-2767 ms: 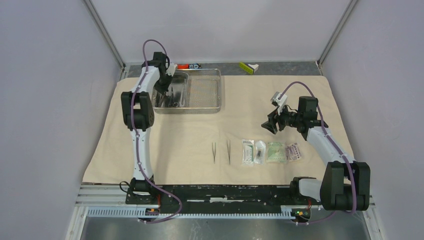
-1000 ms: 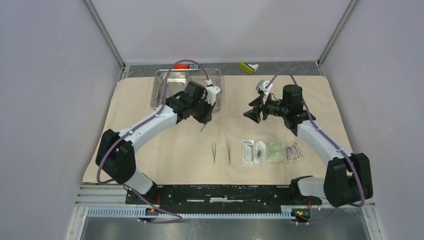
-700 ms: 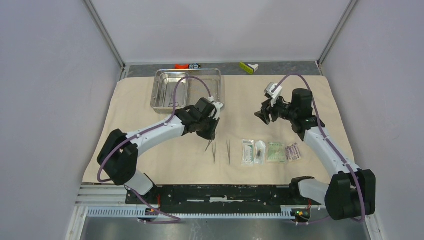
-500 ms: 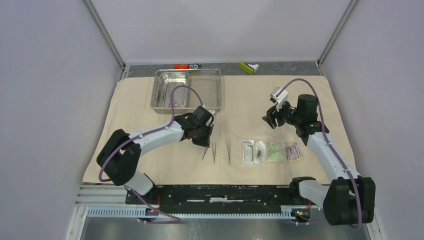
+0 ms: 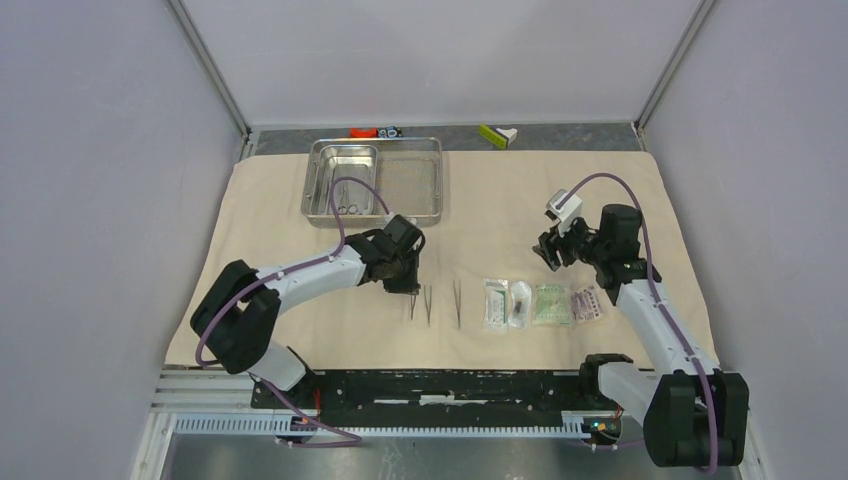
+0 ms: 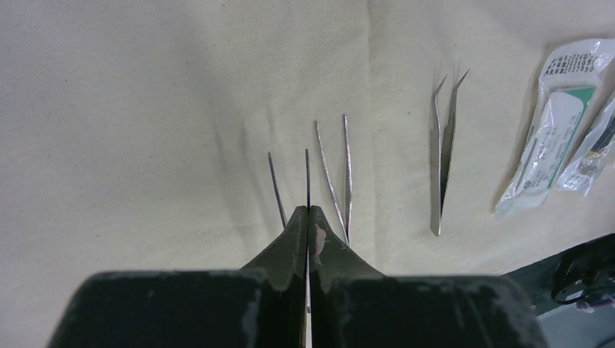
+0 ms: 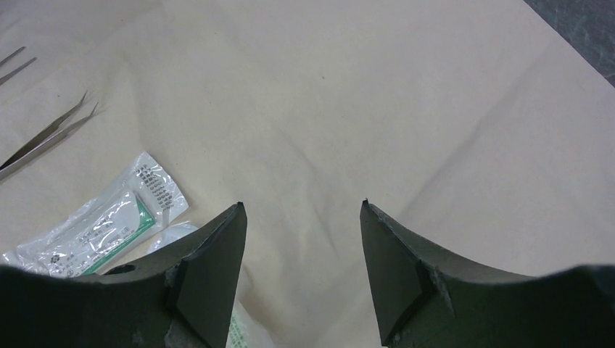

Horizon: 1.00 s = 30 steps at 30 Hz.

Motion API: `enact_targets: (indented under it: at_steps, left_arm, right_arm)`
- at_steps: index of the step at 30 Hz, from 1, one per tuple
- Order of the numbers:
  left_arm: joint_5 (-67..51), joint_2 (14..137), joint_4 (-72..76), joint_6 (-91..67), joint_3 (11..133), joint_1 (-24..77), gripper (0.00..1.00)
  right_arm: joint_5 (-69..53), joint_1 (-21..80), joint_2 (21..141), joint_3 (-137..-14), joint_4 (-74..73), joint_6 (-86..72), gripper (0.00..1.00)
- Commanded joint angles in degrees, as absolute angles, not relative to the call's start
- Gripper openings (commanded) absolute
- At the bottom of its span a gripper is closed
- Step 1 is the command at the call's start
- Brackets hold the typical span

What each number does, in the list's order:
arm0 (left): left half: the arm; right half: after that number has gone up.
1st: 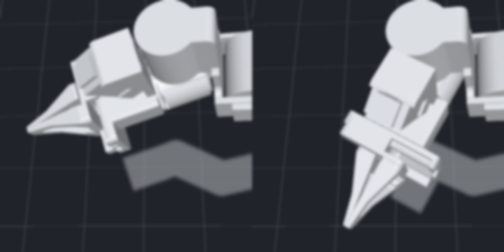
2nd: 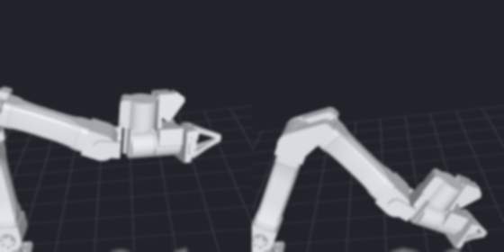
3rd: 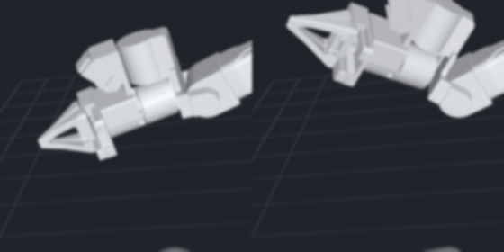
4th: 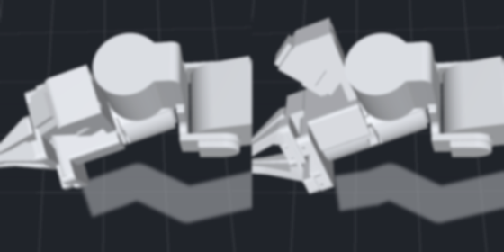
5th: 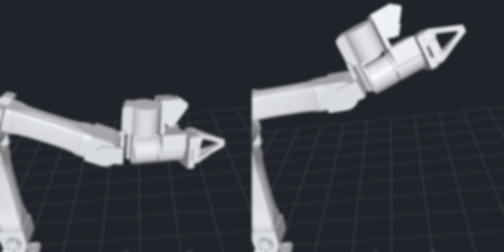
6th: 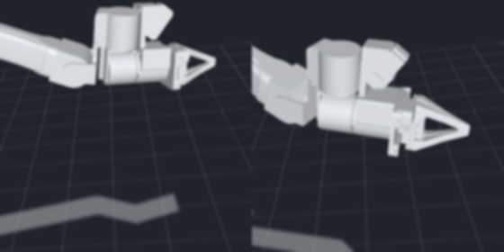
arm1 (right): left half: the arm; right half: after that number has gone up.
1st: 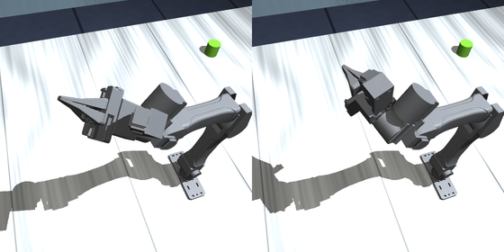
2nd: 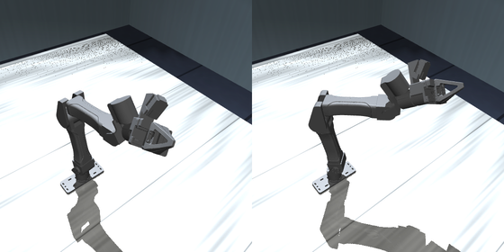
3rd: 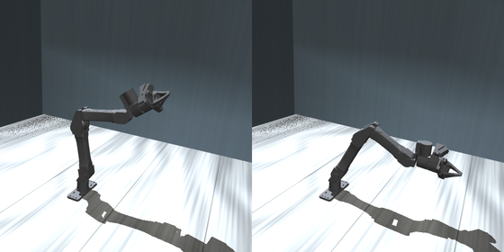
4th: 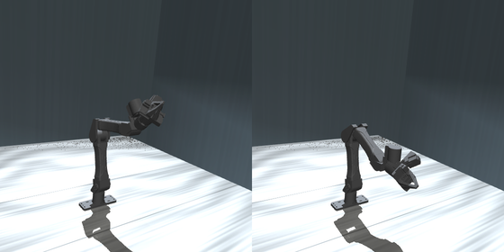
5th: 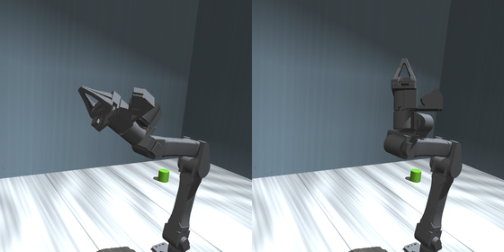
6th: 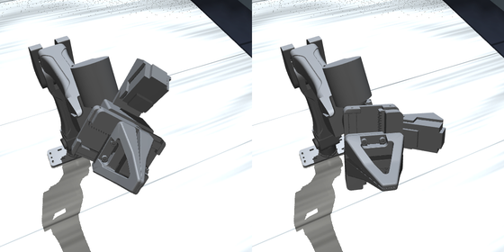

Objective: Open and lay out the surgical kit
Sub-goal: Place the medical item in the surgical kit.

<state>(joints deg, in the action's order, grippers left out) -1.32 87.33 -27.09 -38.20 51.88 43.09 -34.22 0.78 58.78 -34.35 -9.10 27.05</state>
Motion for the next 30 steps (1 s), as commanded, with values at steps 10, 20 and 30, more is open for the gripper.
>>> enact_targets:
  at_steps: [10,20,30]
  left_arm:
    - [0.37,90.19,-24.78,-46.32,52.14,42.98,0.02]
    - [-1.48,91.26,-23.56,-47.20,51.00,42.98,0.02]
    - [-2.63,92.70,-23.63,-47.46,51.11,43.02,0.02]
  right_arm:
    - [-35.90,-1.38,55.44,-31.30,-6.06,28.12,0.66]
    - [-36.77,-1.81,55.60,-31.03,-6.06,28.39,0.66]
    - [-37.00,-1.89,55.87,-31.03,-6.14,28.48,0.66]
